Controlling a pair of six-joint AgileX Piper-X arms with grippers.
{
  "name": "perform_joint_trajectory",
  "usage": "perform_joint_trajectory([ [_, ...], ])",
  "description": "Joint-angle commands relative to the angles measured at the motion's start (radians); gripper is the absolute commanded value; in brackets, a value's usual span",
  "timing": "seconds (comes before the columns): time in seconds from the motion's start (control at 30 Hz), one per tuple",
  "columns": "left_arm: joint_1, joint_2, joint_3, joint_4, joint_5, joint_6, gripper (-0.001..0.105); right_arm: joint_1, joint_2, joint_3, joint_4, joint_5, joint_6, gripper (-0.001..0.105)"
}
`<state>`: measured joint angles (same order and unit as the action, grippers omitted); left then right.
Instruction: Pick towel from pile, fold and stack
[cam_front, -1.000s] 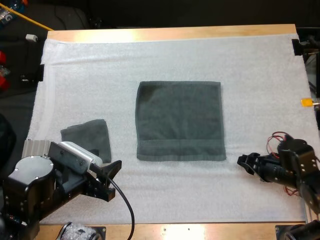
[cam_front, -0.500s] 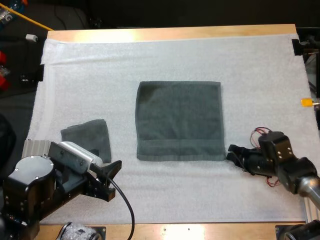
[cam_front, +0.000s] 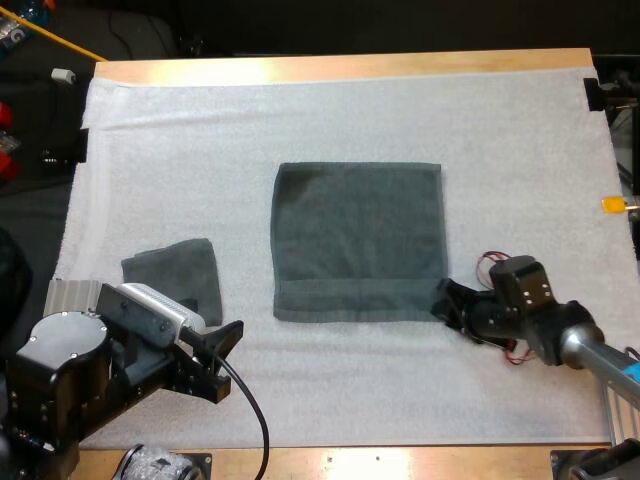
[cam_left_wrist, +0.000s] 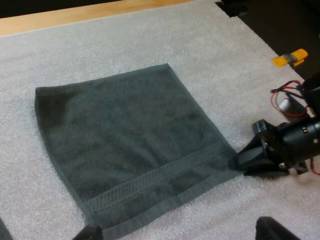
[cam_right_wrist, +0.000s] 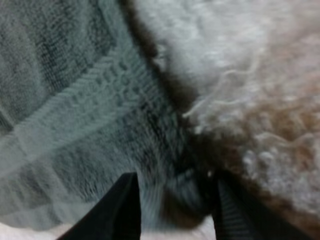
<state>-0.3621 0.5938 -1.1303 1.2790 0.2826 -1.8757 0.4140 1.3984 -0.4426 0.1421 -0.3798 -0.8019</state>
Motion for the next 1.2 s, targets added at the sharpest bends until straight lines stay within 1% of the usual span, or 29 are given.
perform_joint_trajectory([
  [0.0, 0.001, -0.004, -0.006, 0.003, 0.005, -0.008, 0.060, 0.015, 0.024, -0.002, -0.035, -0.017, 0.029, 0.037],
  [0.07, 0.001, -0.004, -0.006, 0.003, 0.005, -0.008, 0.060, 0.029, 0.046, -0.002, -0.065, -0.005, 0.049, 0.037],
  [0.13, 0.001, -0.004, -0.006, 0.003, 0.005, -0.008, 0.060, 0.041, 0.051, -0.002, -0.071, 0.034, 0.074, 0.036],
  [0.17, 0.001, -0.004, -0.006, 0.003, 0.005, -0.008, 0.060, 0.052, 0.048, -0.002, -0.071, 0.065, 0.074, 0.031],
  [0.2, 0.001, -0.004, -0.006, 0.003, 0.005, -0.008, 0.060, 0.062, 0.042, -0.002, -0.071, 0.090, 0.074, 0.023],
  [0.23, 0.001, -0.004, -0.006, 0.003, 0.005, -0.008, 0.060, 0.069, 0.039, -0.002, -0.071, 0.095, 0.074, 0.020],
  [0.3, 0.001, -0.004, -0.006, 0.003, 0.005, -0.006, 0.060, 0.091, 0.021, -0.002, -0.071, 0.126, 0.074, 0.004],
  [0.33, 0.001, -0.004, -0.006, 0.003, 0.005, -0.004, 0.060, 0.096, 0.014, -0.002, -0.071, 0.140, 0.074, 0.000],
  [0.43, 0.001, -0.004, -0.006, 0.003, 0.005, -0.004, 0.060, 0.114, -0.023, -0.002, -0.071, 0.173, 0.074, 0.000],
  [0.53, 0.001, 0.002, -0.006, 0.003, 0.005, 0.000, 0.060, 0.116, -0.067, -0.002, -0.040, 0.202, 0.072, 0.000],
  [0.63, 0.001, 0.016, -0.006, 0.003, 0.005, 0.003, 0.060, 0.116, -0.112, -0.002, 0.030, 0.229, 0.050, 0.000],
  [0.73, 0.001, 0.035, 0.014, 0.001, 0.005, 0.023, 0.060, 0.116, -0.153, -0.002, 0.095, 0.236, -0.001, 0.000],
  [0.8, 0.001, 0.055, 0.050, -0.016, 0.008, 0.023, 0.060, 0.116, -0.184, -0.002, 0.143, 0.243, -0.037, 0.000],
  [0.87, 0.001, 0.067, 0.083, -0.046, 0.037, 0.023, 0.060, 0.116, -0.202, -0.002, 0.169, 0.243, -0.050, 0.000],
  [0.93, 0.001, 0.087, 0.127, -0.093, 0.094, 0.013, 0.060, 0.116, -0.217, -0.002, 0.190, 0.243, -0.056, 0.000],
  [1.0, 0.001, 0.107, 0.166, -0.132, 0.127, 0.001, 0.060, 0.116, -0.222, -0.002, 0.200, 0.243, -0.064, 0.000],
  [1.03, 0.001, 0.115, 0.174, -0.140, 0.131, -0.004, 0.060, 0.116, -0.224, -0.002, 0.201, 0.243, -0.065, 0.000],
  [1.1, 0.001, 0.153, 0.223, -0.190, 0.145, -0.009, 0.060, 0.116, -0.224, -0.002, 0.207, 0.244, -0.075, 0.000],
  [1.17, 0.001, 0.181, 0.257, -0.223, 0.145, -0.009, 0.060, 0.116, -0.224, -0.002, 0.214, 0.244, -0.078, 0.000],
])
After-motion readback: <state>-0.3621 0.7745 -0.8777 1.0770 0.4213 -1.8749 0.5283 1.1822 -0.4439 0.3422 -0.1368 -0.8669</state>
